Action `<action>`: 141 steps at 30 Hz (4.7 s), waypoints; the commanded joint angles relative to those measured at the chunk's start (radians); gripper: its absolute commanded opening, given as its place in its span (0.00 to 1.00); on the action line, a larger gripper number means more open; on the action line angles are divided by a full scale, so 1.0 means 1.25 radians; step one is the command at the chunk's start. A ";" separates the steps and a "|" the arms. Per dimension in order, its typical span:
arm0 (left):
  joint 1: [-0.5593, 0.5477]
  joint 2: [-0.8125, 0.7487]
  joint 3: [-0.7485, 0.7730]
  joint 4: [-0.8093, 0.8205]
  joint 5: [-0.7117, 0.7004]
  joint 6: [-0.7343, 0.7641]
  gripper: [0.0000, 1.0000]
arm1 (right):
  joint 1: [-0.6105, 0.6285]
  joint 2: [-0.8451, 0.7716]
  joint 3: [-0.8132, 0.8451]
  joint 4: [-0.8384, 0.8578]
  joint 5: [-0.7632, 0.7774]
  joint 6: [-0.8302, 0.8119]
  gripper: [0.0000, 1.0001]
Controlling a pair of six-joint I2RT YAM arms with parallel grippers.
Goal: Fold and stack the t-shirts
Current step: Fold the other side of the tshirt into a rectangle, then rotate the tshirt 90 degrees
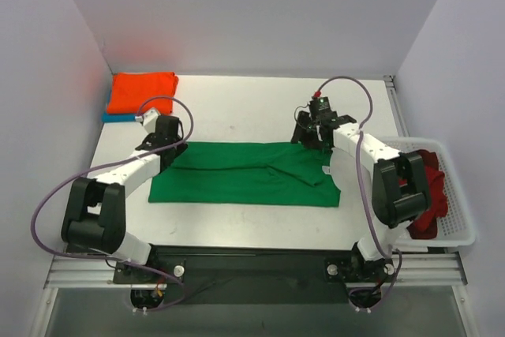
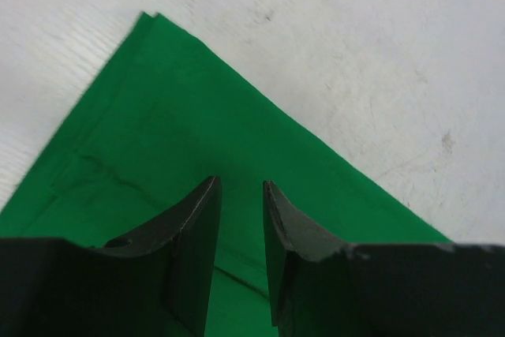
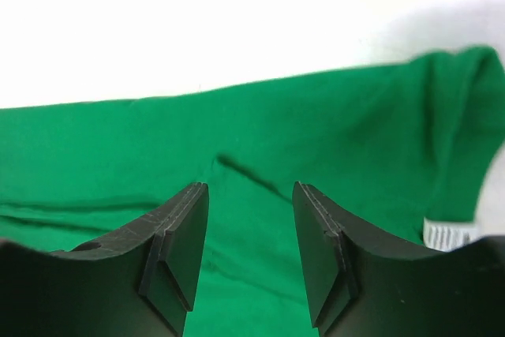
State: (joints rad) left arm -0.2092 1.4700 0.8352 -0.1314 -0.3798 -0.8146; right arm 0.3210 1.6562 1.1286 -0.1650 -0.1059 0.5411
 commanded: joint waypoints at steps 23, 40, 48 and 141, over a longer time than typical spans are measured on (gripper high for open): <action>-0.114 0.086 0.048 0.060 0.116 0.045 0.39 | 0.135 0.138 0.040 -0.015 0.082 -0.038 0.11; -0.120 0.108 0.050 0.063 0.142 0.068 0.38 | 0.265 0.010 -0.082 0.020 0.123 0.048 0.08; -0.134 0.121 0.064 0.093 0.191 0.102 0.40 | 0.359 -0.034 -0.159 0.071 0.168 0.048 0.42; -0.639 0.148 0.170 -0.057 0.126 0.048 0.40 | -0.068 0.503 0.570 -0.377 0.048 -0.068 0.50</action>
State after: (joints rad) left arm -1.0870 1.7638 1.0695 -0.2153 -0.2222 -0.7551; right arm 0.2138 2.2444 1.7844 -0.5625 -0.0208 0.4824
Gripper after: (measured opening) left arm 0.393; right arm 0.501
